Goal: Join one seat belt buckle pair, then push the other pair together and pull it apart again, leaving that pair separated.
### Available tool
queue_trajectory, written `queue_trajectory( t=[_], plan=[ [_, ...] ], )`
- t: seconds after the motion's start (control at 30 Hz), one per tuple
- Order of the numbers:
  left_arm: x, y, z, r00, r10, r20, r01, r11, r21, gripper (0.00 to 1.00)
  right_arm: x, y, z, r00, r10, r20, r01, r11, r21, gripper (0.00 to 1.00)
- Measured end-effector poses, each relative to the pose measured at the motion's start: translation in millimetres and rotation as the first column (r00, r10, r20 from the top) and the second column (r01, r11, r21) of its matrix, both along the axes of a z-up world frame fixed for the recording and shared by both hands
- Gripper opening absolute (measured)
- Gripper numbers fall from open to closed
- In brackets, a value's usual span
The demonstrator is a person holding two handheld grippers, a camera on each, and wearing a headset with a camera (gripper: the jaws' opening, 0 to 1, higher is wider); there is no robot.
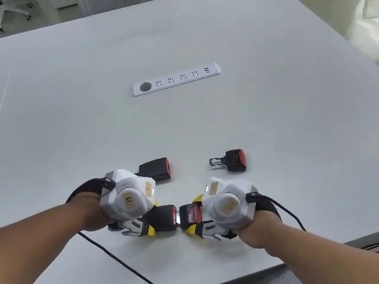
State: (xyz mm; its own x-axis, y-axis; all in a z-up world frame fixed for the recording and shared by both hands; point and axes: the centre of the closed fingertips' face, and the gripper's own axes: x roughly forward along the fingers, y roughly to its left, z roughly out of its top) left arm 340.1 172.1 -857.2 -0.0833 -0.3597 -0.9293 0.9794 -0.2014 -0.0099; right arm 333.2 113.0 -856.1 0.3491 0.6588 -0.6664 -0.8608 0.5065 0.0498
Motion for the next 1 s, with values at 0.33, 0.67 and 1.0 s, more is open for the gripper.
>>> queue_trajectory(
  t=[0.33, 0.67, 1.0],
  plan=[
    [-0.1, -0.3, -0.4, 1.0, 0.007, -0.004, -0.007, 1.0, -0.007, 0.33, -0.1, -1.0, 0.9, 1.0, 0.018, 0.005, -0.018, 1.0, -0.002, 0.35],
    [0.9, -0.1, -0.1, 0.999, 0.036, -0.019, -0.037, 0.998, -0.052, 0.33, -2.3, -4.4, 0.3, 0.993, 0.111, 0.031, -0.11, 0.994, -0.026, 0.34],
    [0.3, -1.0, 0.9, 0.998, 0.056, -0.032, -0.059, 0.992, -0.111, 0.33, -5.3, -6.5, 2.6, 0.986, 0.146, 0.079, -0.145, 0.989, -0.019, 0.33]
  ],
)
